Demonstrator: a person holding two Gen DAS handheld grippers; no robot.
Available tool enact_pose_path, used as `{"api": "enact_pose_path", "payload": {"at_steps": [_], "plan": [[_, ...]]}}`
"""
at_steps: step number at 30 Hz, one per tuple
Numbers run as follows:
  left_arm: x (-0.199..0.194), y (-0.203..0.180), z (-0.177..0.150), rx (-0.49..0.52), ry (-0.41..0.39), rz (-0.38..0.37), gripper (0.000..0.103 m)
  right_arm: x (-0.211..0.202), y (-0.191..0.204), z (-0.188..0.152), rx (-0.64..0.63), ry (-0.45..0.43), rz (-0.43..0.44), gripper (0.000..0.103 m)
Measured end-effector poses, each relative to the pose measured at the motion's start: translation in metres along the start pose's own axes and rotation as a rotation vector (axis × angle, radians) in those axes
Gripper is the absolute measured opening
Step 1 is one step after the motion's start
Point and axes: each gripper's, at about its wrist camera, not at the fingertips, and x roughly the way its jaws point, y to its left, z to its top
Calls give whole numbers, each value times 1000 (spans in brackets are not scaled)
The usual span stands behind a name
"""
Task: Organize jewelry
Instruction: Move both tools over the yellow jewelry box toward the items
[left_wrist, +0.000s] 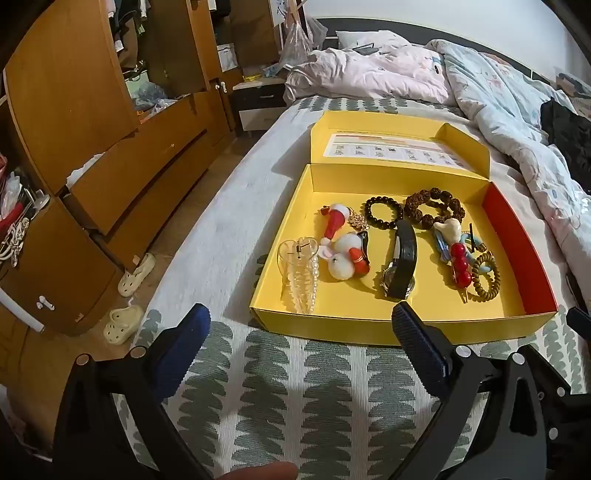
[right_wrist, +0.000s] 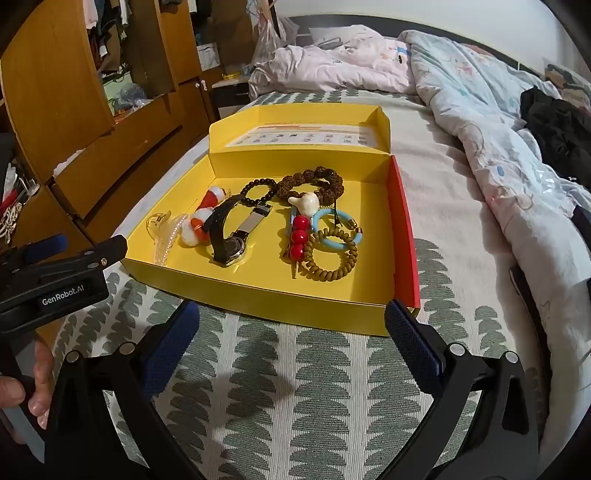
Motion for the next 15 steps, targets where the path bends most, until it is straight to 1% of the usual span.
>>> {"api": "enact_pose_path", "payload": {"at_steps": [1, 9, 15], "plan": [[-1, 0, 0, -5, -11, -3, 97, 0, 0, 0, 1, -3, 2, 100], [3, 2, 1, -1, -2, -3, 97, -1, 0, 0, 1, -6, 0, 100], [-2, 4, 0, -5, -9, -4, 97, 0, 0, 1, 0, -6, 1, 100]]}}
